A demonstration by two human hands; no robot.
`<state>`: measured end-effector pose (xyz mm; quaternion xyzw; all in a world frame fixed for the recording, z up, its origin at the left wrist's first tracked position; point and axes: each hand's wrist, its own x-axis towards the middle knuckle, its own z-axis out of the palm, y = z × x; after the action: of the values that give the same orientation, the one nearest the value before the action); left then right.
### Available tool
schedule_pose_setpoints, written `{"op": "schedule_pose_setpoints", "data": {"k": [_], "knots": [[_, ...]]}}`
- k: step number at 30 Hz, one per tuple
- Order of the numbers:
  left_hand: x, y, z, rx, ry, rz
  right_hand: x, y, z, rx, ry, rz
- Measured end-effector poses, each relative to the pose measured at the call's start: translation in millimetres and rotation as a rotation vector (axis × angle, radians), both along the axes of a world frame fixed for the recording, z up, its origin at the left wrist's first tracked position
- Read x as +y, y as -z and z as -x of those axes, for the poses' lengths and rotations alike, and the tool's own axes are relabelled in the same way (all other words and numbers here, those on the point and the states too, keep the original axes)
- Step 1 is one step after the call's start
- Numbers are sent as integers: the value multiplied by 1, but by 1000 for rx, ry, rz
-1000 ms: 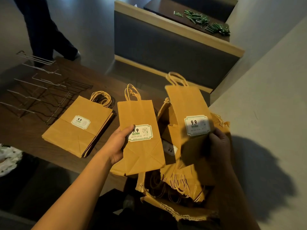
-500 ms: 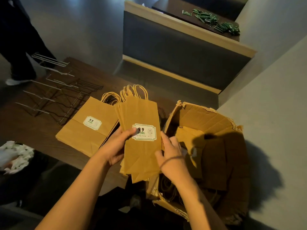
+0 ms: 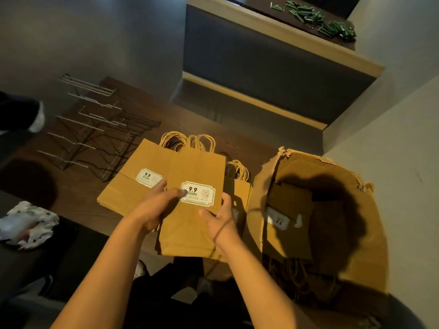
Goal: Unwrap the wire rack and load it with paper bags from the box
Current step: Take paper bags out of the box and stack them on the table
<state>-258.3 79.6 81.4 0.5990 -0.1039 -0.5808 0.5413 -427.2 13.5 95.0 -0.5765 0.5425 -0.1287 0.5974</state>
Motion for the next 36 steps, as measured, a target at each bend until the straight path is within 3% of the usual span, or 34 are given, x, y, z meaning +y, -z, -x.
{"op": "schedule_pose_setpoints", "data": {"k": [5, 9, 13, 20, 27, 36], "knots": [[23, 45, -14, -65, 345, -245, -7, 41, -18, 71, 172, -226], [29, 64, -20, -11, 317, -264, -9, 54, -33, 112, 140, -197], [27, 82, -28, -272, 346, -246, -2, 61, -50, 259, 59, -137], [30, 110, -36, -505, 475, -294, 4, 77, -67, 361, 71, -222], [24, 110, -38, -565, 604, -312, 7, 87, -72, 341, 119, -257], [31, 119, -27, -570, 459, -251, -1, 96, -76, 353, 123, -253]]}}
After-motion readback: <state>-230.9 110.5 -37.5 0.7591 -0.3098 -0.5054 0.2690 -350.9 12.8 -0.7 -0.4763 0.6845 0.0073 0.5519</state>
